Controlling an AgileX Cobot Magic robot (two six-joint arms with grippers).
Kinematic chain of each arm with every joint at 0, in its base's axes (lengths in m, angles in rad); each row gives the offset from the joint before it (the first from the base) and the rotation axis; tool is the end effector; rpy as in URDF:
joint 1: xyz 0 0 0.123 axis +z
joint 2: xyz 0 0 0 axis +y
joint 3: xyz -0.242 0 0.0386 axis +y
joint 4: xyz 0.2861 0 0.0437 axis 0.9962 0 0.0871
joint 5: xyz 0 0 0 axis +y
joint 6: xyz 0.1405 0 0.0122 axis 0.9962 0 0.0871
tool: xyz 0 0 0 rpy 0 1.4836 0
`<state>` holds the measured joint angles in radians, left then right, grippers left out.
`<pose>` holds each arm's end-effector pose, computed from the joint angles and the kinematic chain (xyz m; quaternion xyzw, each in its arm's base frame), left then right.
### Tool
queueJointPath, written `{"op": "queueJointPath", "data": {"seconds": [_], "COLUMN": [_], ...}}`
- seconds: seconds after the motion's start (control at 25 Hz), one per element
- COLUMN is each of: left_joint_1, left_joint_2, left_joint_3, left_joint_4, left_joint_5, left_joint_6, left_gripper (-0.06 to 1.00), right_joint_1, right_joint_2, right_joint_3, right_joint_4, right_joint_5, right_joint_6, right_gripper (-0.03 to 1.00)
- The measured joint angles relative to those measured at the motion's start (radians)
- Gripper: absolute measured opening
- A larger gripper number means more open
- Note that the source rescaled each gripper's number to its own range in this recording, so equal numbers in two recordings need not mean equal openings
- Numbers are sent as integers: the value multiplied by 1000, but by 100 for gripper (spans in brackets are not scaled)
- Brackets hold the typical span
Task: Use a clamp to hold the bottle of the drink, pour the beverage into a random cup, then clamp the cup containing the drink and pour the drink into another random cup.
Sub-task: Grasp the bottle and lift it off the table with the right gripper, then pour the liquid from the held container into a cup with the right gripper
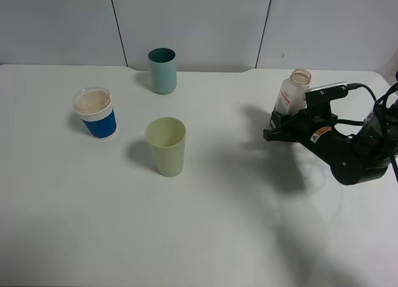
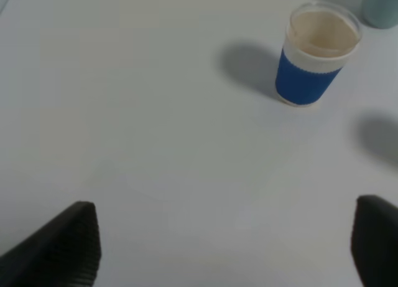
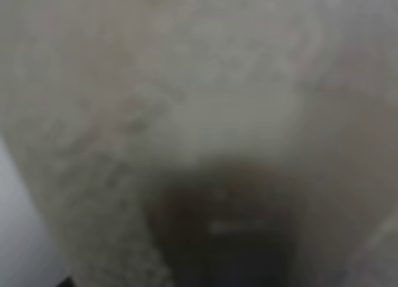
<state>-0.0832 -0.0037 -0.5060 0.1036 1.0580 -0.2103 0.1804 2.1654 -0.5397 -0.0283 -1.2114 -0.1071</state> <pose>0.1128 0.0033 0.2762 -0.0561 0.8470 -0.0258 0.5280 0.3229 0.0627 -0.0316 -0.1281 0.8027 0.0292 0.5818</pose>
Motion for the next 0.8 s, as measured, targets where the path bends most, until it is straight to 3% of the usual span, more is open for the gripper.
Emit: {"op": "queueJointPath", "data": {"seconds": [0.44, 0.8], "left_joint_1": [0, 0], "left_joint_2": [0, 0], "left_joint_3": [0, 0], "left_joint_4": [0, 0], "left_joint_5": [0, 0], "left_joint_6": [0, 0], "left_gripper": [88, 88], "right_joint_1": [60, 77], "right_joint_2": [-158, -339], "right_joint_3": [1, 2], "right_joint_4": [-36, -36], "right_joint_5": [25, 200], "right_joint_6": [-18, -49], "right_gripper": [0, 0]}}
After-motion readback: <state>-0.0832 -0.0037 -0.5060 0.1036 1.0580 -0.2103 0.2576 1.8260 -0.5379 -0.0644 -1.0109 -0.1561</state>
